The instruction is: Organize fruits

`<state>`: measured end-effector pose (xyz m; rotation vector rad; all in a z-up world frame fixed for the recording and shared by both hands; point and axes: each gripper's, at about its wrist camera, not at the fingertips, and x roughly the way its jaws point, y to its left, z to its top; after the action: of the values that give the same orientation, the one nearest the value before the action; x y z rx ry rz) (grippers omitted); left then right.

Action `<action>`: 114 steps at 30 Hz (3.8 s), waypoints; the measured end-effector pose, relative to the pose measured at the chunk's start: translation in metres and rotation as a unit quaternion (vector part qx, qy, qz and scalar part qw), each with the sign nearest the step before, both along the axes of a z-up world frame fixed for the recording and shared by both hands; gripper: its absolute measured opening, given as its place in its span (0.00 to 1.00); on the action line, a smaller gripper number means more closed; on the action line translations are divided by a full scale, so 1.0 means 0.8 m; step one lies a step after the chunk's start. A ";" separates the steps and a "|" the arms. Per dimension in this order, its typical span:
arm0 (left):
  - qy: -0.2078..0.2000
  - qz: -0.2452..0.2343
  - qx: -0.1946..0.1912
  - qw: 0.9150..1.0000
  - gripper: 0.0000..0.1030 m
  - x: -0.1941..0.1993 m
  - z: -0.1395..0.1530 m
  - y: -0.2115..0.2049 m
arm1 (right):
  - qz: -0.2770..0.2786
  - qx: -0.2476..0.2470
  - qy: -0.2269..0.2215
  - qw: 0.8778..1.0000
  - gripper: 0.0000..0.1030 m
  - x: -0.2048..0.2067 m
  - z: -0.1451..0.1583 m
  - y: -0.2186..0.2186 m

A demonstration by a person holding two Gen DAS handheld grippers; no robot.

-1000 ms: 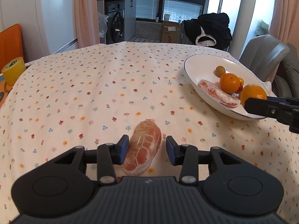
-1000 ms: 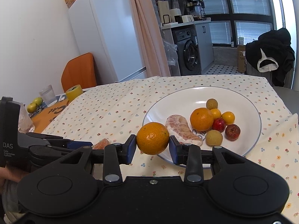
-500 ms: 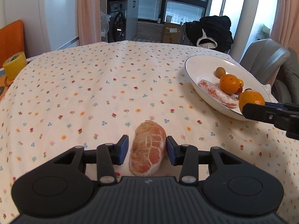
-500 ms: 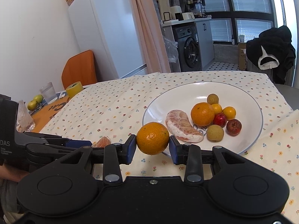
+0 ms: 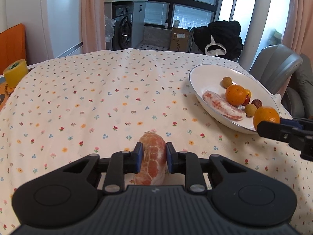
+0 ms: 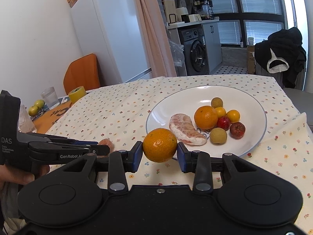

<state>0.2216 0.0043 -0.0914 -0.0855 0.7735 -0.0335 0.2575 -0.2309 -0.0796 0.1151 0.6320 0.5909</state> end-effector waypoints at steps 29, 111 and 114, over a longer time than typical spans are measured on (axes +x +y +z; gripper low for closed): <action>-0.077 -0.035 -0.023 0.996 0.19 0.023 0.066 -0.051 | -0.054 -0.004 -0.012 0.998 0.35 0.016 0.007 -0.057; -0.124 0.070 -0.019 0.990 0.99 -0.126 0.133 0.002 | -0.038 0.041 -0.034 0.998 0.87 -0.079 0.065 -0.058; -0.127 0.074 -0.011 0.989 1.00 -0.141 0.134 0.004 | -0.035 0.042 -0.030 0.998 0.91 -0.089 0.063 -0.054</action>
<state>0.1090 0.0075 0.0158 -0.1564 0.5107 0.0864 0.1864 -0.2742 -0.0293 0.1970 0.5425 0.5505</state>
